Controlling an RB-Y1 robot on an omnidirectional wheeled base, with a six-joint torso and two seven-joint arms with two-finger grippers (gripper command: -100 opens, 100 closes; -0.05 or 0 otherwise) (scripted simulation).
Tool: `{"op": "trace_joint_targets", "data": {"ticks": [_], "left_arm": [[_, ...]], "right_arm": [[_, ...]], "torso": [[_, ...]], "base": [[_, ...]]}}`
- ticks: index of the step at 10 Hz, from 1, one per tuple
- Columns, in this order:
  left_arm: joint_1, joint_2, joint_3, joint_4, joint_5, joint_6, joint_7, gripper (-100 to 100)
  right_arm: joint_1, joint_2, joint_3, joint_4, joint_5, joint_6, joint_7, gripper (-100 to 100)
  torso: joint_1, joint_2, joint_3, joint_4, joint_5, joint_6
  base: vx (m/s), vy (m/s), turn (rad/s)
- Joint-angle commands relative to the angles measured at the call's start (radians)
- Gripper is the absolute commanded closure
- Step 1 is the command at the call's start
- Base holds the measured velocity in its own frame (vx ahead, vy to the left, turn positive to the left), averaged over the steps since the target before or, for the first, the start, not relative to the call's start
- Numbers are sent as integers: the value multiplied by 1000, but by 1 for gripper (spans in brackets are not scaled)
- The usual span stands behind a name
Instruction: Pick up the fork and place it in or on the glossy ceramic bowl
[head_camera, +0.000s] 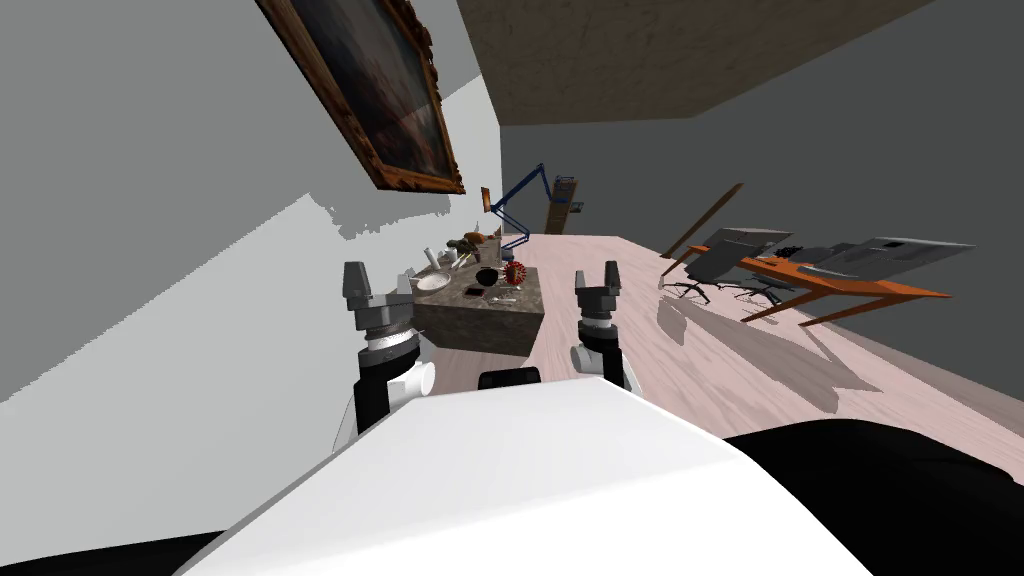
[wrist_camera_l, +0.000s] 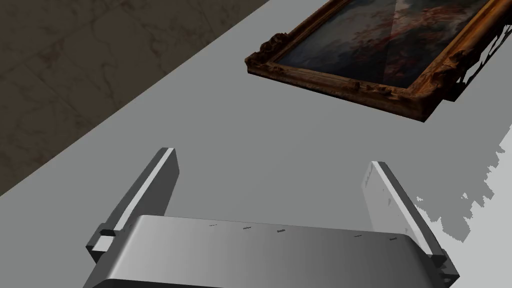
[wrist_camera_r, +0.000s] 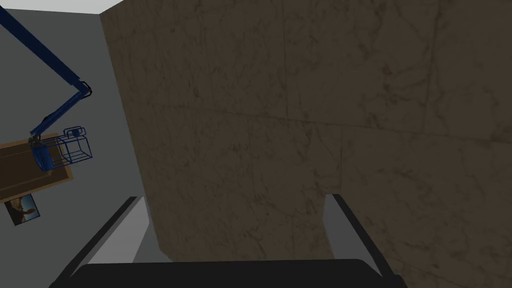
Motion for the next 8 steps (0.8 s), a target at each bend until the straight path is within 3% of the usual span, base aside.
{"op": "trace_joint_targets", "data": {"ticks": [1,8], "left_arm": [[0,0,0,0,0,0,0,0],[0,0,0,0,0,0,0,0]], "right_arm": [[8,-35,-3,3,-2,9,1,-100],[77,-237,-28,29,-13,86,8,-100]], "torso": [[0,0,0,0,0,0],[1,-1,0,0,0,0]], "base": [[4,9,55],[11,27,101]]}}
